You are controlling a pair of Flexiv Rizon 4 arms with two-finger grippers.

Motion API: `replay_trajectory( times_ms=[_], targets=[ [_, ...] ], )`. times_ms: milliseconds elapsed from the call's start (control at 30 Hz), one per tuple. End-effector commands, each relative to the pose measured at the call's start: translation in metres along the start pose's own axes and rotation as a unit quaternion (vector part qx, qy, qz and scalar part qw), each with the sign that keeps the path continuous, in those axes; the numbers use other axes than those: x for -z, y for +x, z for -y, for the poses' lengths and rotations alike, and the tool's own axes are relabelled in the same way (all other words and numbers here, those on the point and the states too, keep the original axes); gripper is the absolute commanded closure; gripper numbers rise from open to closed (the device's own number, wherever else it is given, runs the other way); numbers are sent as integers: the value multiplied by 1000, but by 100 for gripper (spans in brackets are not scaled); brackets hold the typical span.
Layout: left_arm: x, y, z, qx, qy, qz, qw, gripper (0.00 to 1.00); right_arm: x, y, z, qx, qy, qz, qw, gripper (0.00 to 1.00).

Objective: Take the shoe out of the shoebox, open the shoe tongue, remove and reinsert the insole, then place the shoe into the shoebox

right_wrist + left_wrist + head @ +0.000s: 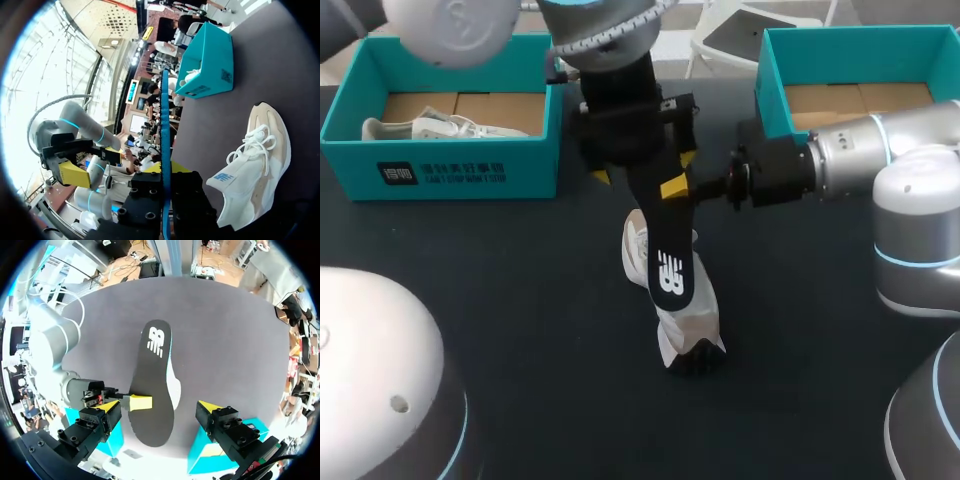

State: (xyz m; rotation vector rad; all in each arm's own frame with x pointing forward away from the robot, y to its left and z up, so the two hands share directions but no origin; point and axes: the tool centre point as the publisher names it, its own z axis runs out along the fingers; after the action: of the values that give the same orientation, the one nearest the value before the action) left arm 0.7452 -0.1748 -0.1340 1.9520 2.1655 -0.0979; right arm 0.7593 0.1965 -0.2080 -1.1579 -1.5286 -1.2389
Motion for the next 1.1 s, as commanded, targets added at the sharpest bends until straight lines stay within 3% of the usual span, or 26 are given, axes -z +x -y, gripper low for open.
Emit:
replay_trajectory(
  times_ms=[33,333,600,1100],
  targets=[
    [-3,27,4,5,-5,350,937,0,-1,0,3,-2,-2,0,1000,100],
    [-8,37,4,11,-3,411,912,0,-1,3,3,-4,3,1,1000,100],
    [-8,36,0,0,0,374,927,0,-2,2,5,-5,3,1,1000,100],
    [-8,36,0,0,0,374,927,0,-3,-2,7,-8,-7,-1,1000,100]
  ],
)
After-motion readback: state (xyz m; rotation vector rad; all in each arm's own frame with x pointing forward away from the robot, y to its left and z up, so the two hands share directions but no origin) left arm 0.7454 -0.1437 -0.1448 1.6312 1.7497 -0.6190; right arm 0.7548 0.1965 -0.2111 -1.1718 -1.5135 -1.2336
